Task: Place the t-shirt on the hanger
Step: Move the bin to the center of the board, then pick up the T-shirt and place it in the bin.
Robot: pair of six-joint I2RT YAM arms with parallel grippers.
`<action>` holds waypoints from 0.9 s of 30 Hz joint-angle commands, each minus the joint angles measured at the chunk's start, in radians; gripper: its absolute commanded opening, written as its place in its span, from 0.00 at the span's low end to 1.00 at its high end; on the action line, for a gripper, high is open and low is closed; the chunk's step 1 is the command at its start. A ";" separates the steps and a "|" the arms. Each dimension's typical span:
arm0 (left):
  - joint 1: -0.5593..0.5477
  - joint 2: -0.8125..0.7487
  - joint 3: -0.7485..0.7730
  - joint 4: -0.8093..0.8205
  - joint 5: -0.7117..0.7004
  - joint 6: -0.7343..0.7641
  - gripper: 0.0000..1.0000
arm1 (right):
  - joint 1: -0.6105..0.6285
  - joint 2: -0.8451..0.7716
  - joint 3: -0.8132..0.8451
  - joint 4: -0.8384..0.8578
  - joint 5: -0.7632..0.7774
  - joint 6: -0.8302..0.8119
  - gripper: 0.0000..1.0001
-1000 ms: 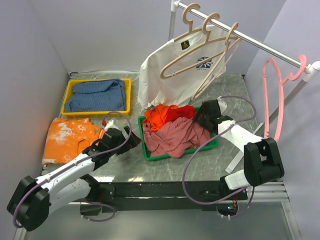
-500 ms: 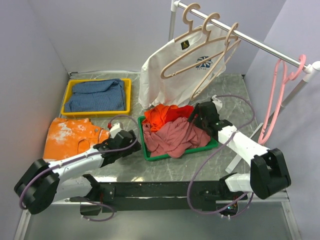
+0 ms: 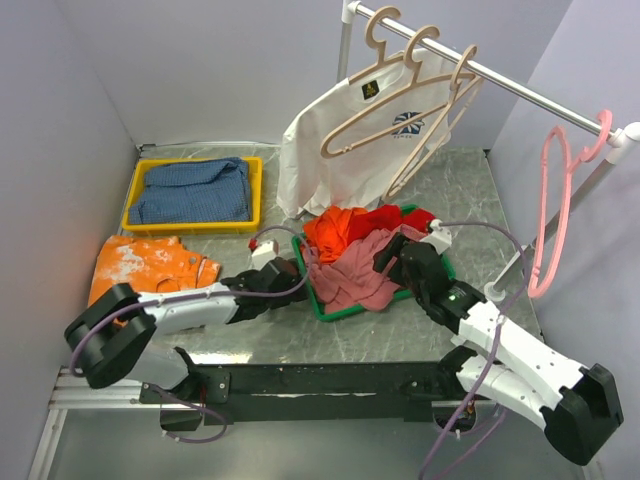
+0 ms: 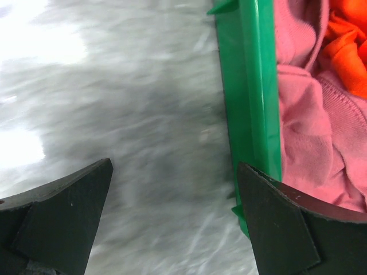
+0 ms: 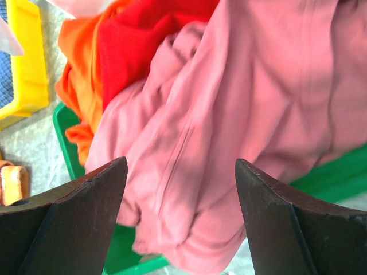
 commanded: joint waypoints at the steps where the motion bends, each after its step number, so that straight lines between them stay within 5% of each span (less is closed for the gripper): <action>1: -0.034 0.102 0.109 0.179 0.026 0.009 0.96 | 0.017 -0.055 -0.011 -0.047 0.092 0.004 0.83; 11: -0.074 0.325 0.362 0.250 0.064 0.059 0.97 | 0.007 0.026 0.046 -0.119 0.207 -0.016 0.84; 22: -0.077 0.374 0.430 0.276 0.107 0.112 0.97 | -0.110 0.193 0.124 -0.070 0.201 -0.082 0.83; 26: -0.077 0.341 0.387 0.278 0.116 0.104 0.96 | -0.116 0.204 0.097 -0.035 0.207 -0.085 0.77; 27: -0.077 0.319 0.378 0.276 0.118 0.105 0.96 | -0.121 0.206 0.089 -0.024 0.201 -0.086 0.68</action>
